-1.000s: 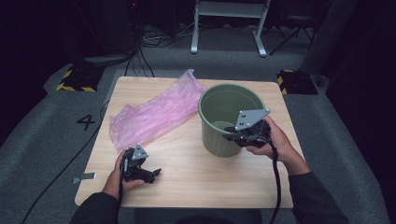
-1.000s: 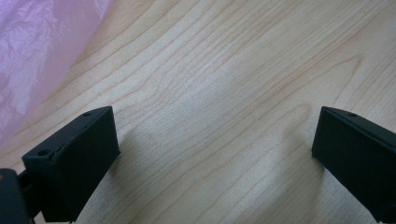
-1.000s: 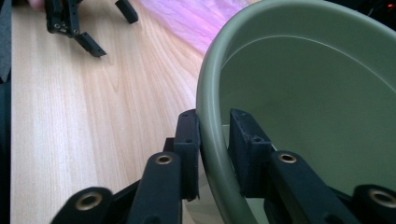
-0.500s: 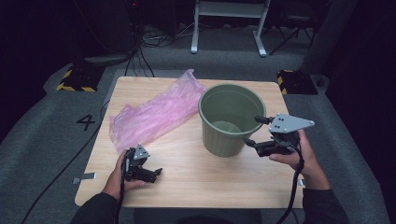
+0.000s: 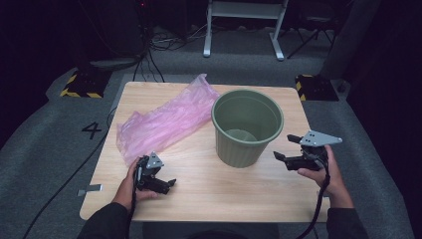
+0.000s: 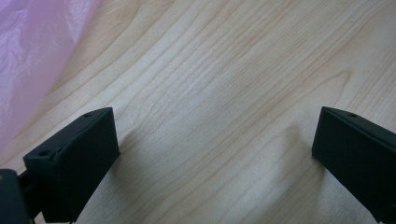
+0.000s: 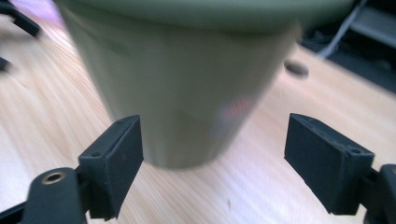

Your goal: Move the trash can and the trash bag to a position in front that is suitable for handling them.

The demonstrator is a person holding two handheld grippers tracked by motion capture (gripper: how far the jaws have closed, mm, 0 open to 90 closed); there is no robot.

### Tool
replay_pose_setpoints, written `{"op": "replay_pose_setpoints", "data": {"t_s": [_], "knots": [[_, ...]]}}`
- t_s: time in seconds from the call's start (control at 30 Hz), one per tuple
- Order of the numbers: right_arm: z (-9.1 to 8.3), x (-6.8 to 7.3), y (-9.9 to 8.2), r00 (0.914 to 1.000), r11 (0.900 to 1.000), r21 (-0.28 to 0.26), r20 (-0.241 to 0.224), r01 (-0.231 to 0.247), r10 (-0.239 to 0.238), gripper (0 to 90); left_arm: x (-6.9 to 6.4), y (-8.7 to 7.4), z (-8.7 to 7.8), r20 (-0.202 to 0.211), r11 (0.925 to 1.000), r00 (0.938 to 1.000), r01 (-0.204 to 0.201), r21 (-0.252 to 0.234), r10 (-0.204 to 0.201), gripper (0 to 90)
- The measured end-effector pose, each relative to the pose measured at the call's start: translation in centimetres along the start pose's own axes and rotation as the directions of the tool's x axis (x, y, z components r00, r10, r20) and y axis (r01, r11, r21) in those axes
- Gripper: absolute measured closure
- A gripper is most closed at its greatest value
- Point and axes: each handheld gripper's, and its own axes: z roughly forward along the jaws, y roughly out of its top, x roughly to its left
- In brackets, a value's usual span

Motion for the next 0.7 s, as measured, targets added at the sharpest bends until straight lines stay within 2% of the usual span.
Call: {"op": "replay_pose_setpoints", "data": {"t_s": [0.03,0.07,0.1,0.13,0.17,0.23,0.27,0.3,0.33,0.37,0.4,0.47,0.6,0.7], "knots": [[0.4,-0.4,-0.6,0.9998,0.9997,0.005,-0.001,-0.022,0.022,19.6,-0.1,0.1,0.1,-0.003,0.9999,0.9999,-0.016,-0.003,0.016,0.4],[1.5,-1.4,-2.1,0.9963,0.9960,0.029,-0.012,-0.084,0.085,19.6,-0.1,0.2,0.1,0.003,0.9997,0.9997,-0.022,-0.003,0.022,2.0],[1.5,-1.4,-2.1,0.9963,0.9960,0.029,-0.012,-0.084,0.085,19.6,-0.2,0.4,0.2,0.002,0.9993,0.9994,-0.034,-0.014,0.034,2.0],[2.6,-2.3,-3.7,0.9915,0.9901,0.054,-0.004,-0.130,0.130,20.0,-0.3,0.5,0.2,0.009,0.9983,0.9986,-0.052,-0.027,0.053,11.7],[2.9,-2.5,-4.1,0.9899,0.9877,0.067,-0.005,-0.141,0.142,19.9,-0.4,0.8,0.3,0.017,0.9970,0.9977,-0.064,-0.043,0.065,18.2],[3.4,-2.9,-4.5,0.9874,0.9841,0.082,0.000,-0.157,0.158,19.8,-0.4,1.1,0.4,0.012,0.9972,0.9980,-0.062,-0.041,0.063,20.7],[3.7,-3.1,-4.9,0.9856,0.9814,0.091,0.008,-0.169,0.169,20.0,-0.4,1.3,0.4,0.003,0.9976,0.9984,-0.057,-0.039,0.057,16.0],[4.1,-3.3,-5.3,0.9840,0.9791,0.097,0.017,-0.178,0.178,20.3,-0.2,1.6,0.4,0.003,0.9975,0.9987,-0.050,-0.049,0.051,14.5],[4.4,-3.5,-5.6,0.9826,0.9780,0.095,0.016,-0.186,0.185,20.3,-0.1,1.9,0.4,0.003,0.9973,0.9991,-0.041,-0.061,0.041,18.6],[4.6,-3.7,-5.8,0.9813,0.9767,0.095,0.015,-0.192,0.192,20.3,0.0,2.2,0.3,-0.007,0.9966,0.9993,-0.038,-0.073,0.038,19.0],[5.2,-3.9,-6.1,0.9815,0.9765,0.100,0.031,-0.191,0.189,20.4,0.4,2.9,0.2,-0.018,0.9952,0.9995,-0.028,-0.094,0.027,16.0],[5.7,-4.0,-6.4,0.9807,0.9747,0.110,0.043,-0.195,0.191,20.3,0.7,3.3,0.1,-0.012,0.9938,0.9998,-0.017,-0.110,0.016,15.4],[6.0,-4.3,-6.7,0.9743,0.9692,0.101,0.039,-0.225,0.222,20.6,1.5,4.6,0.1,-0.029,0.9911,0.9996,-0.011,-0.133,0.007,15.6],[6.3,-4.4,-6.9,0.9708,0.9652,0.105,0.041,-0.239,0.236,20.8,2.0,5.6,0.5,-0.046,0.9919,0.9989,0.006,-0.127,-0.012,15.8]]}}
